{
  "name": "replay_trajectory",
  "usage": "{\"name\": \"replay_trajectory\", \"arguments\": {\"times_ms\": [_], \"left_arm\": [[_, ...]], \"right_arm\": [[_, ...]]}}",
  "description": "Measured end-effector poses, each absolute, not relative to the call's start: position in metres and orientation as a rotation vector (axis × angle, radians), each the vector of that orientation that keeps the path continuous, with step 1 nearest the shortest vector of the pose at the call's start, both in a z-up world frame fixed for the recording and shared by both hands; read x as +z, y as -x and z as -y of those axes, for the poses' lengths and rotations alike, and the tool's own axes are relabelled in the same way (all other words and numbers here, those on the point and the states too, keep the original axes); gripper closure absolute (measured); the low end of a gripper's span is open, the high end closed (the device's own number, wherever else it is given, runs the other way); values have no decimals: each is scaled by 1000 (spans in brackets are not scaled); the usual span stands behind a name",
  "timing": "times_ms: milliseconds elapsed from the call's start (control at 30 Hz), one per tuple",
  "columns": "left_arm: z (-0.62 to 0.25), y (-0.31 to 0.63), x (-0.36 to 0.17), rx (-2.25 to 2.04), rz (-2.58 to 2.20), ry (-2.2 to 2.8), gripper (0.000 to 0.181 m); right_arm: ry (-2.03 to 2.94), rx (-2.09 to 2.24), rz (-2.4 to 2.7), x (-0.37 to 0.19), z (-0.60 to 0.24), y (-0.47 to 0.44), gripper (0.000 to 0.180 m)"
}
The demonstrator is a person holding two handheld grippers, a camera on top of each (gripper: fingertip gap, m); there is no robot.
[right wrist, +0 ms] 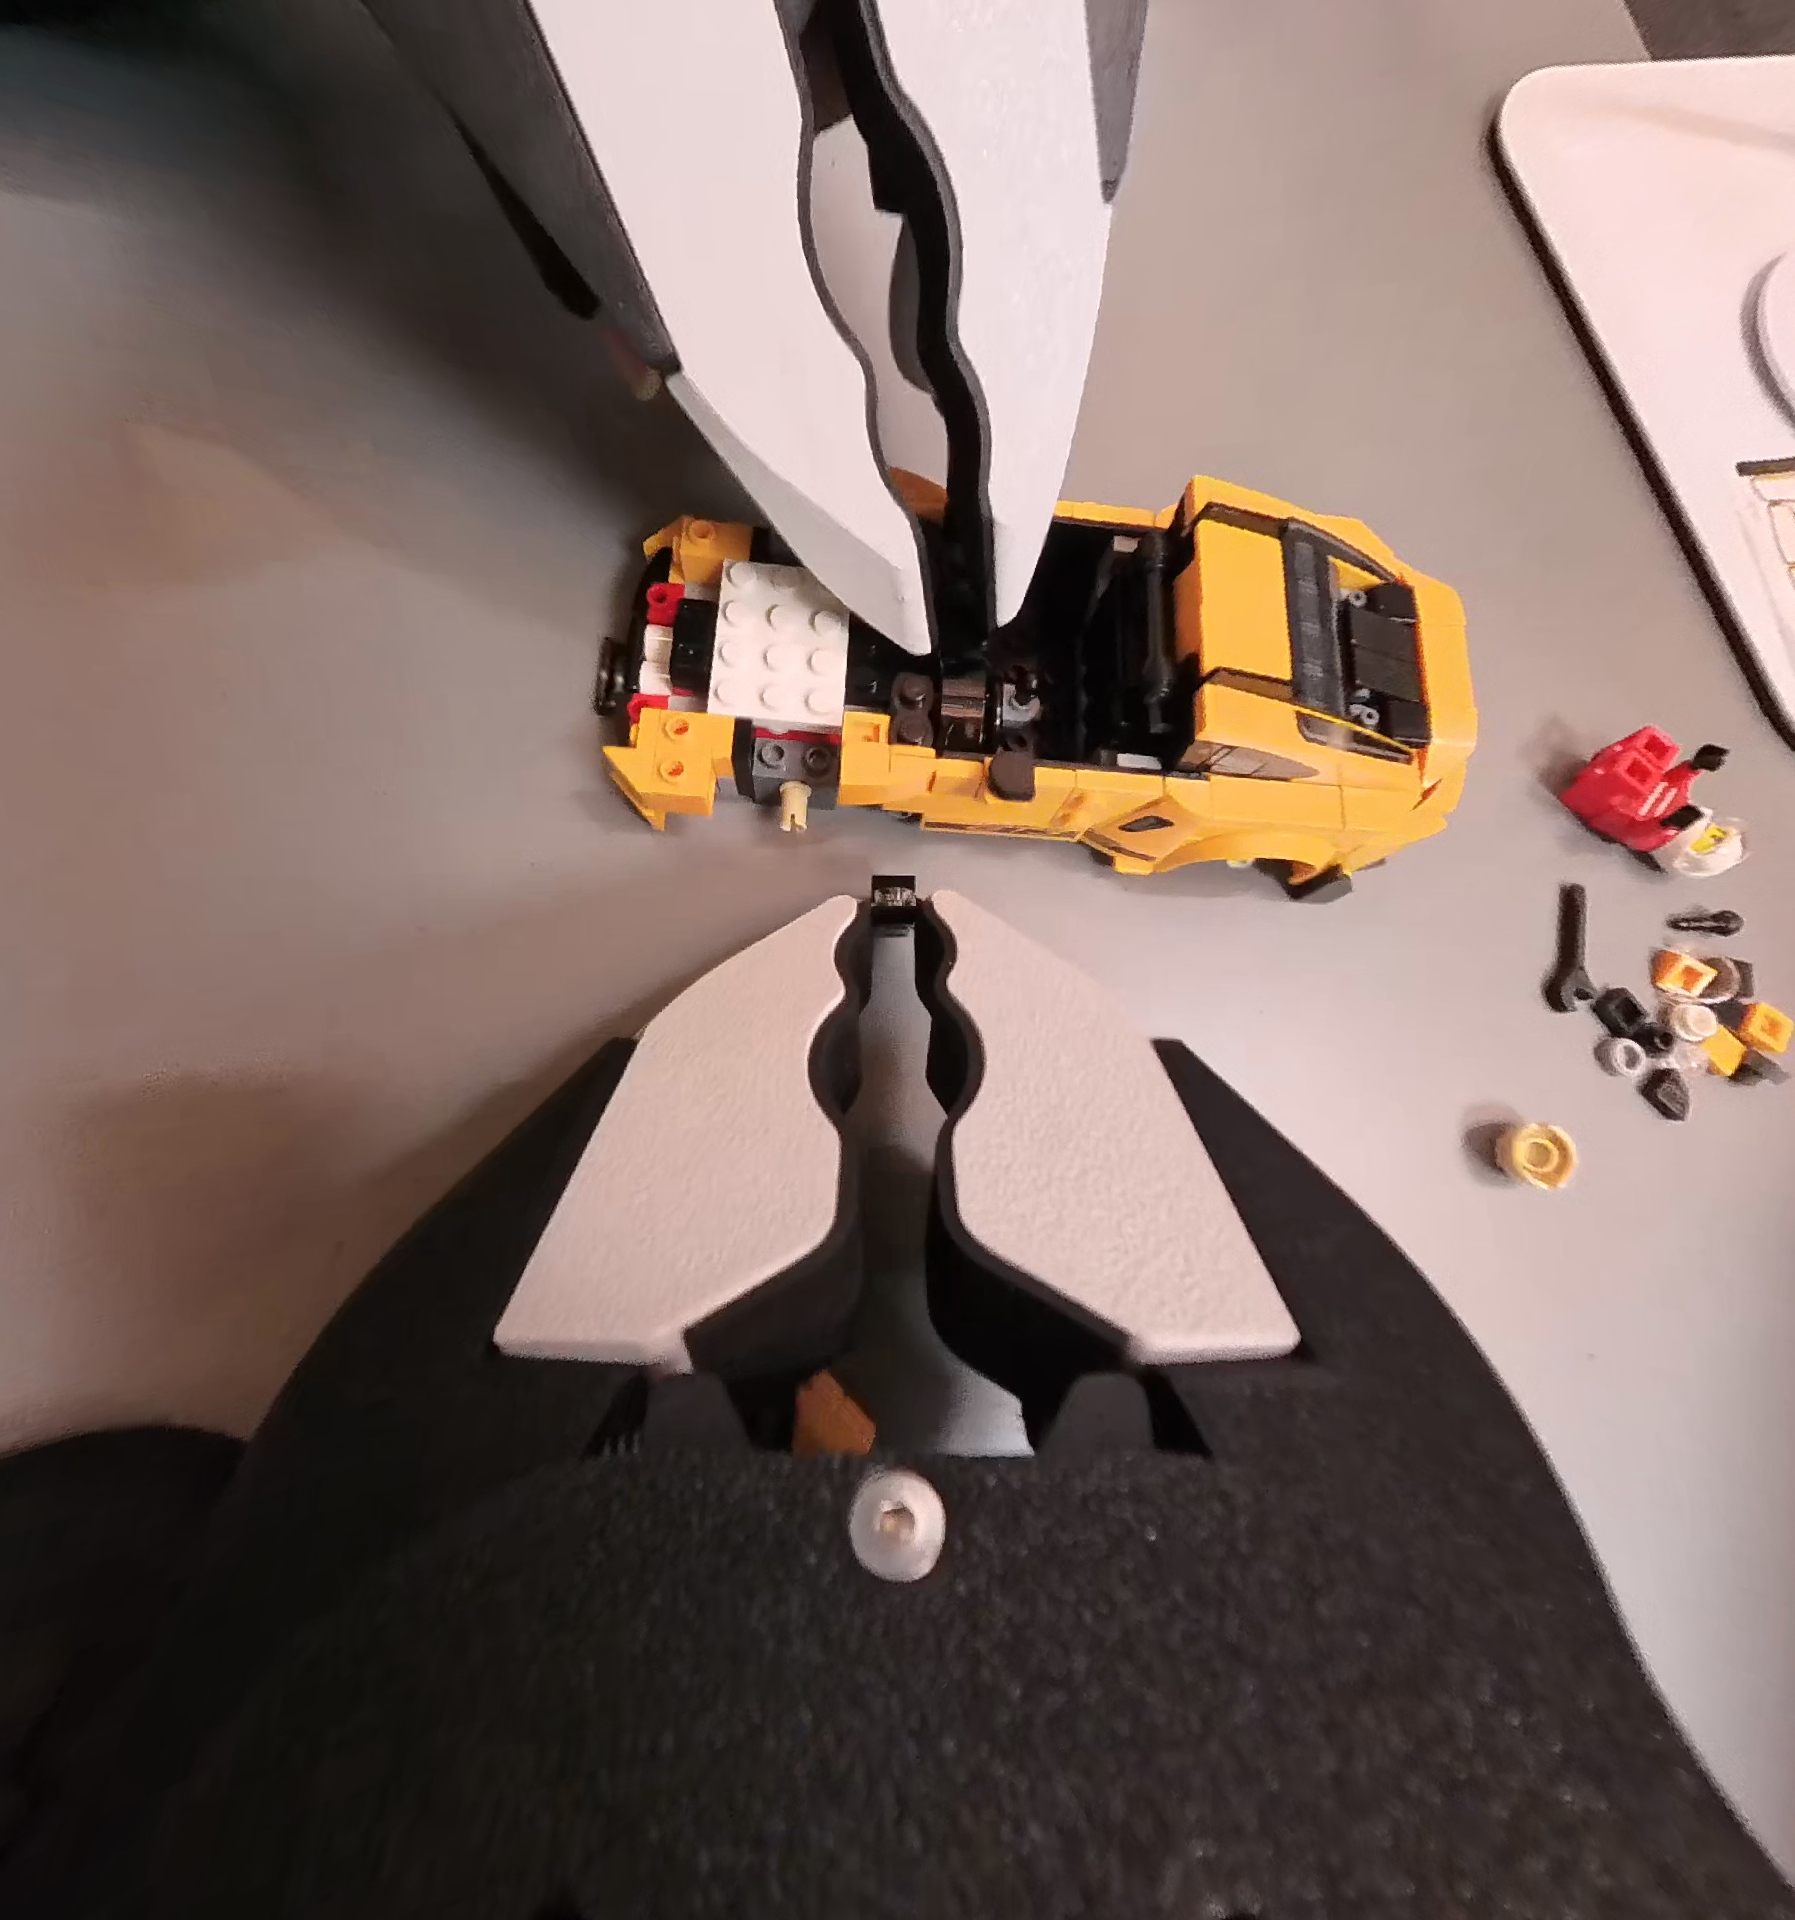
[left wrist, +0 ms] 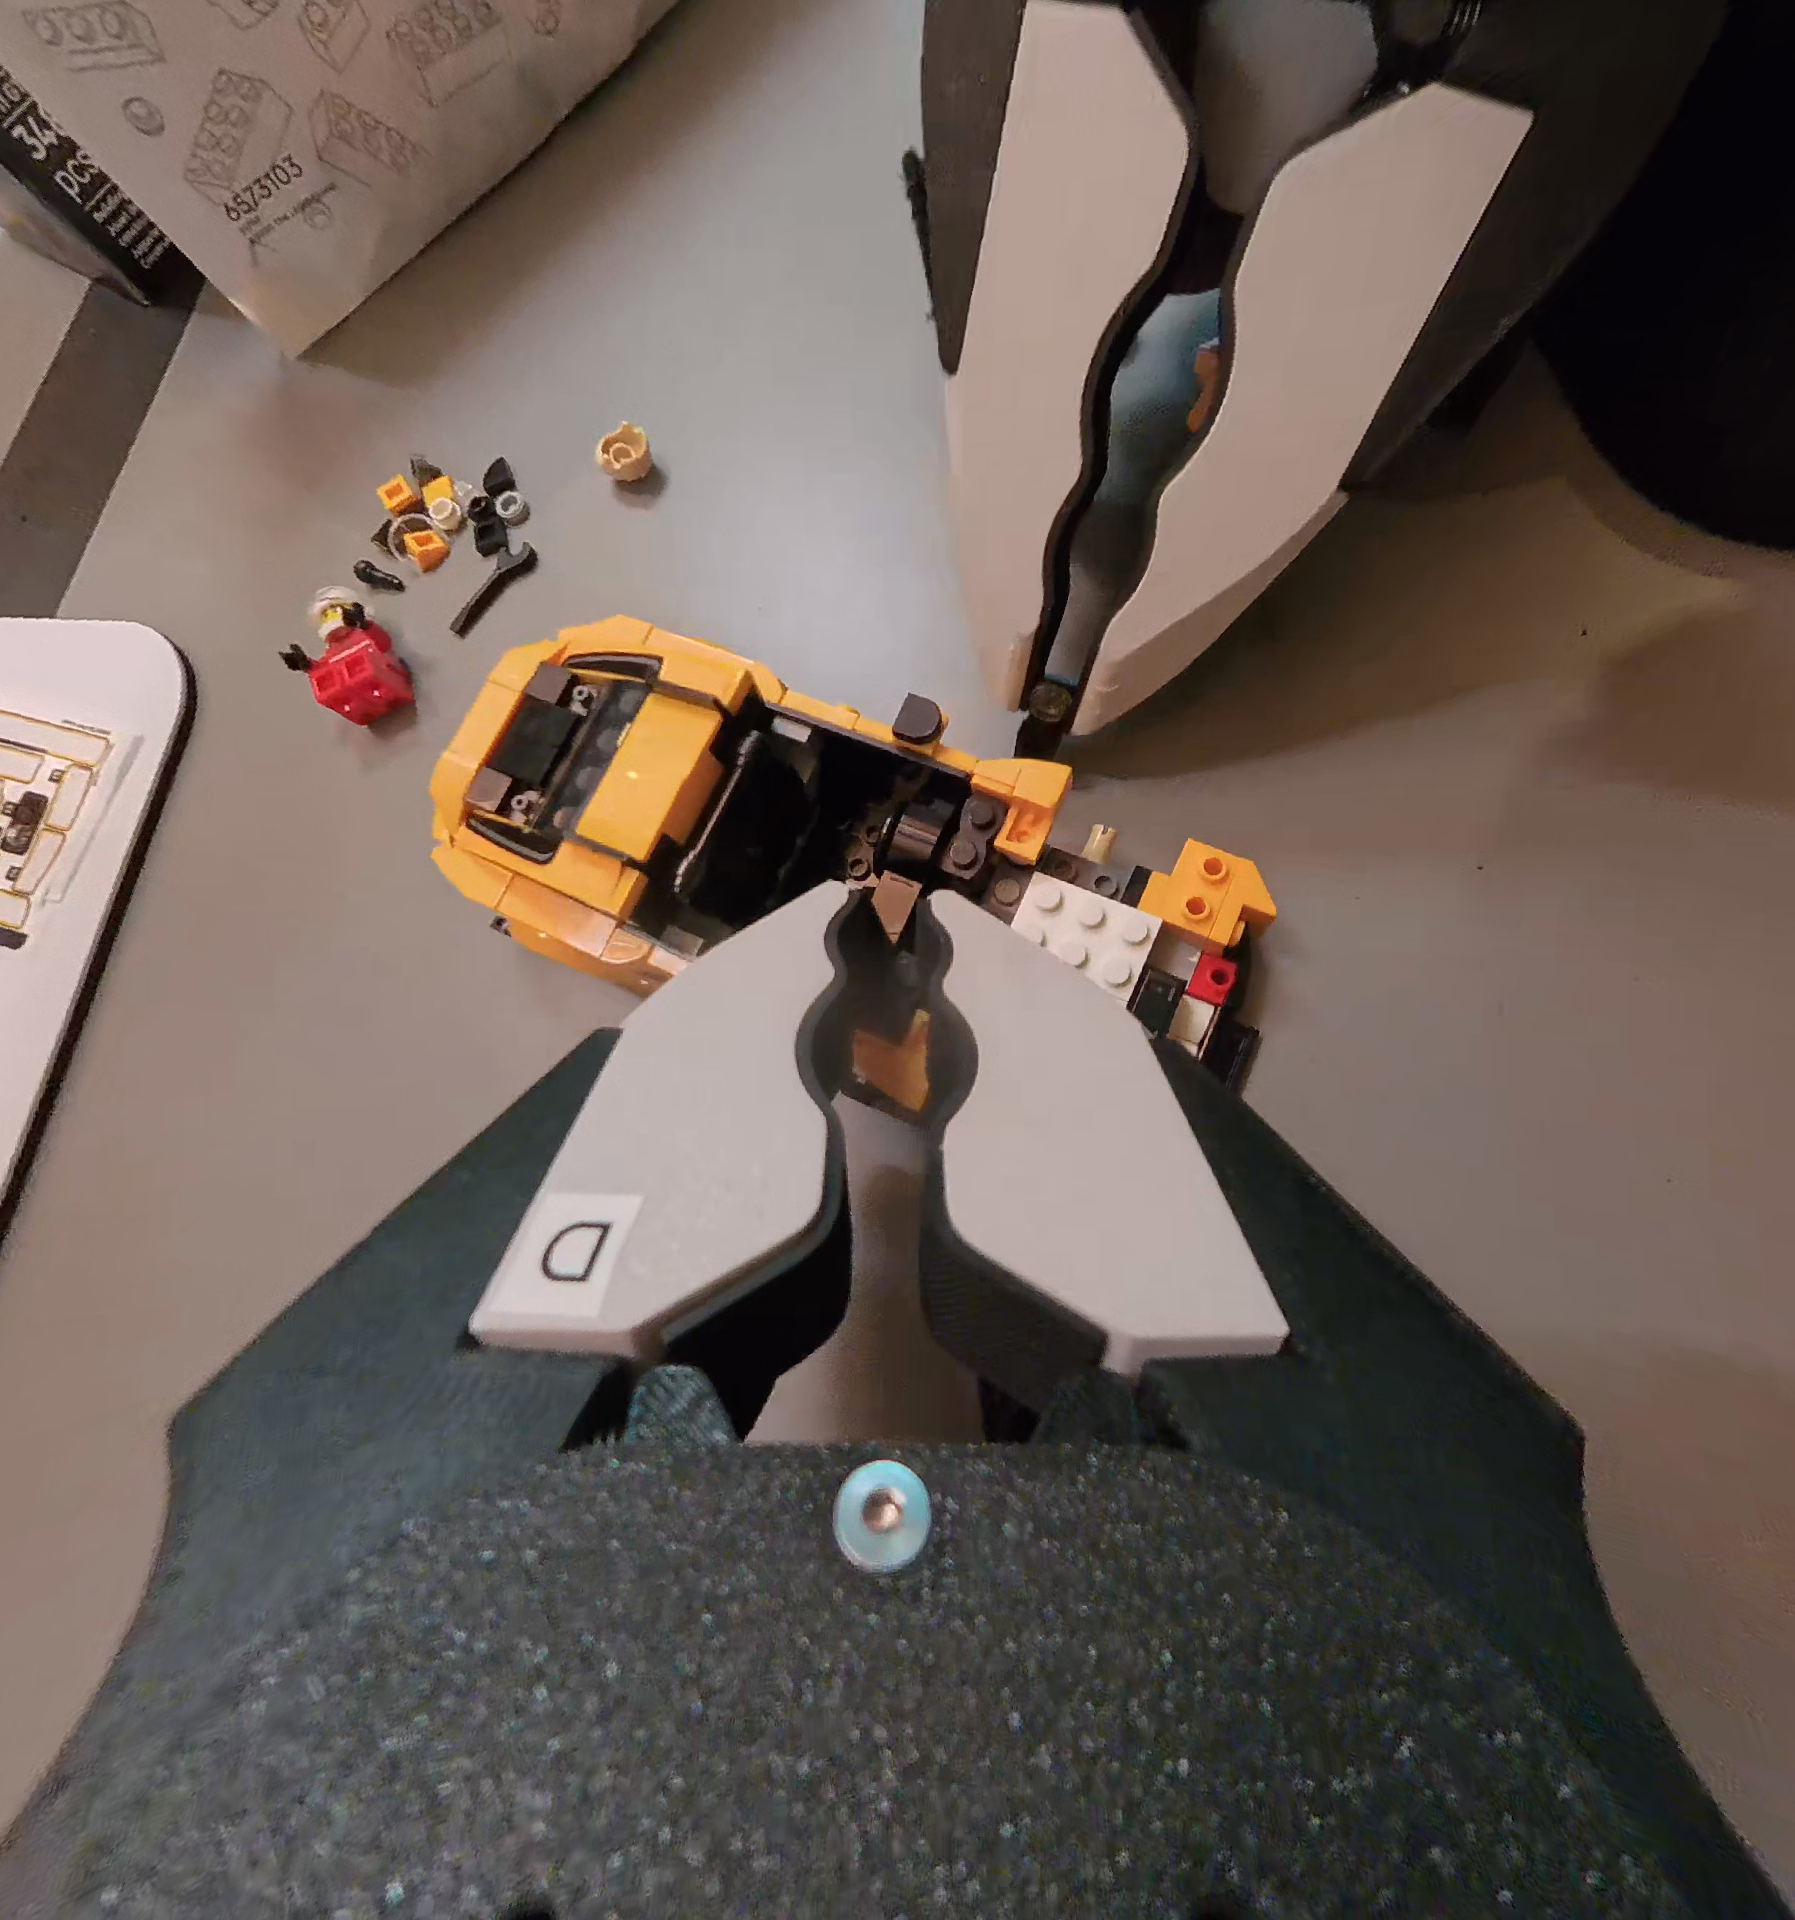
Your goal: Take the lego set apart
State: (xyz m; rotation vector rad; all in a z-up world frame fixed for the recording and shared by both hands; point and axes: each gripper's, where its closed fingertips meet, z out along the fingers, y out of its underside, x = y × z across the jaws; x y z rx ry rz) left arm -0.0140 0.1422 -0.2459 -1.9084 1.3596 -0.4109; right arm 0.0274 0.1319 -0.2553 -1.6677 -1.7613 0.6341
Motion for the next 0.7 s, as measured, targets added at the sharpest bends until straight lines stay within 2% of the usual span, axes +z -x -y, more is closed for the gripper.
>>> {"name": "replay_trajectory", "arguments": {"times_ms": [133,267,400,700], "left_arm": [[-142,14,-245,-417,-1356,1900,171],[-136,12,-242,-500,-1326,1888,161],[-132,12,-227,-646,-1229,1864,162],[-131,13,-235,-574,-1245,1885,162]], "right_arm": [[1614,746,1709,-240,-129,-29,172],[1561,857,1634,-224,-128,-32,172],[1552,904,1587,-215,-130,-34,172],[1580,840,1560,-218,-139,-40,172]]}}
